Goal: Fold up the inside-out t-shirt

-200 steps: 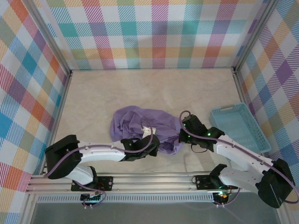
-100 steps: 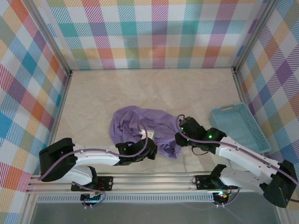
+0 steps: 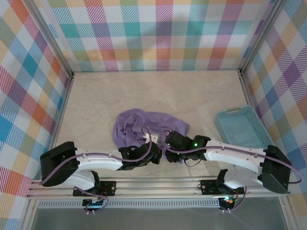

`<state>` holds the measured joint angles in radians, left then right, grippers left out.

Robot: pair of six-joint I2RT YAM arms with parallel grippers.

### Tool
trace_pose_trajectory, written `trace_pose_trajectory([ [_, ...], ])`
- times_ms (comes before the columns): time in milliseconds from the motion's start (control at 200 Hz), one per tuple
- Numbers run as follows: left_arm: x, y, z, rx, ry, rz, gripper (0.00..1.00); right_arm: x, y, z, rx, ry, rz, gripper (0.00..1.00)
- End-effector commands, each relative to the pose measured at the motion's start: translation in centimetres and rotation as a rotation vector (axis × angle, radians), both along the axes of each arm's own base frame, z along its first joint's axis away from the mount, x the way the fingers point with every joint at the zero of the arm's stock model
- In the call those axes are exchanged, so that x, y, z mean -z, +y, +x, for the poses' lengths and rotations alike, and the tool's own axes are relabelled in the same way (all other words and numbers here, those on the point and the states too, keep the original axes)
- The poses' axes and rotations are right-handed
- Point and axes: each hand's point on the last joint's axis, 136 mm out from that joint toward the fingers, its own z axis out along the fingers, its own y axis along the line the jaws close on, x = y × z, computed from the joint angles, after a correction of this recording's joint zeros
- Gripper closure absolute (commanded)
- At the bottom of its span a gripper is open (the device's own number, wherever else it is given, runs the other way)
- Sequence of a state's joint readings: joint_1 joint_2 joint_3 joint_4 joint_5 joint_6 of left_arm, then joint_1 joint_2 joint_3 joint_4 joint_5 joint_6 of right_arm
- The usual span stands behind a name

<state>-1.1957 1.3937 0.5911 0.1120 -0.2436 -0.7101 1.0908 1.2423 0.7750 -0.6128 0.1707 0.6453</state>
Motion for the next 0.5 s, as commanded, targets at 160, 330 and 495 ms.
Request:
trace_pose_trajectory([
  [160,-0.3,-0.3,-0.5,0.030,-0.014,-0.023,1.00,3.0,-2.4,1.6,0.144,-0.007,-0.126,0.68],
  [330,0.1,-0.3,-0.7,0.033,-0.010,-0.017,1.00,3.5,-2.9,2.1,0.180,0.006,-0.107,0.73],
  [495,0.1,-0.5,-0.7,0.035,-0.010,-0.014,1.00,4.2,-1.9,1.7,0.147,0.039,-0.083,0.73],
])
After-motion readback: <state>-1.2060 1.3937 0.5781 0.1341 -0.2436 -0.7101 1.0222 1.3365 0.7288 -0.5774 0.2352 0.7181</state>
